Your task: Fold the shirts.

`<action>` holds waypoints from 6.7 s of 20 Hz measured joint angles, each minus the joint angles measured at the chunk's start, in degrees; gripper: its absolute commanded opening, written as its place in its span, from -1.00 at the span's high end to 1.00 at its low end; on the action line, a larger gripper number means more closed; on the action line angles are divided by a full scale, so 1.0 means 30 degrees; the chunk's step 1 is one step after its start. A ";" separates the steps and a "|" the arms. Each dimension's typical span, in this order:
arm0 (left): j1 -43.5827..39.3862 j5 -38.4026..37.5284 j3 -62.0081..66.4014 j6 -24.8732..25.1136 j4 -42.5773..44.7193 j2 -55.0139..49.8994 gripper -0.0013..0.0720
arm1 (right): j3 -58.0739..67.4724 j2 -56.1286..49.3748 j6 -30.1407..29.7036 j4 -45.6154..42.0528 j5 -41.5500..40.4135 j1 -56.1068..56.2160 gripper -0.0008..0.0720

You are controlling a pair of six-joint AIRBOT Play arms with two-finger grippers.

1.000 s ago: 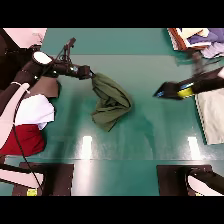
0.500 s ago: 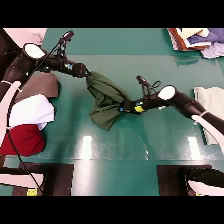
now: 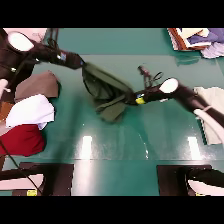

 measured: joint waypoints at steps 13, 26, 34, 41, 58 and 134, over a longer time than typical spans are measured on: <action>0.0036 -0.1275 0.4153 -0.0029 0.0474 0.6390 0.89 | 0.0066 0.9755 0.1297 -0.3752 0.3993 -0.7694 0.93; 0.0058 -0.4736 -0.2076 -0.1246 -0.0189 0.6645 0.89 | -0.0372 0.9857 0.0801 -0.4641 0.6557 -0.6827 0.93; 0.0051 -0.7766 -1.0265 -0.1246 -0.0255 0.6645 -0.44 | -0.4051 0.8881 0.2463 -0.6564 0.8291 -0.1865 0.89; 0.0051 -0.7861 -1.1256 -0.1268 -0.0109 0.6645 -0.45 | -0.5217 1.0739 0.3388 -0.7125 0.9100 -0.1188 -0.42; 0.3257 -0.1413 -0.5996 0.0058 -0.1486 -0.2346 -0.45 | -0.5333 1.1060 0.3592 -0.5224 0.9675 -0.6798 -0.22; 0.5122 -0.2098 0.2433 -0.1880 -0.1056 0.3366 0.89 | 1.2830 0.1384 -0.1122 -0.9224 0.9981 -1.1038 0.93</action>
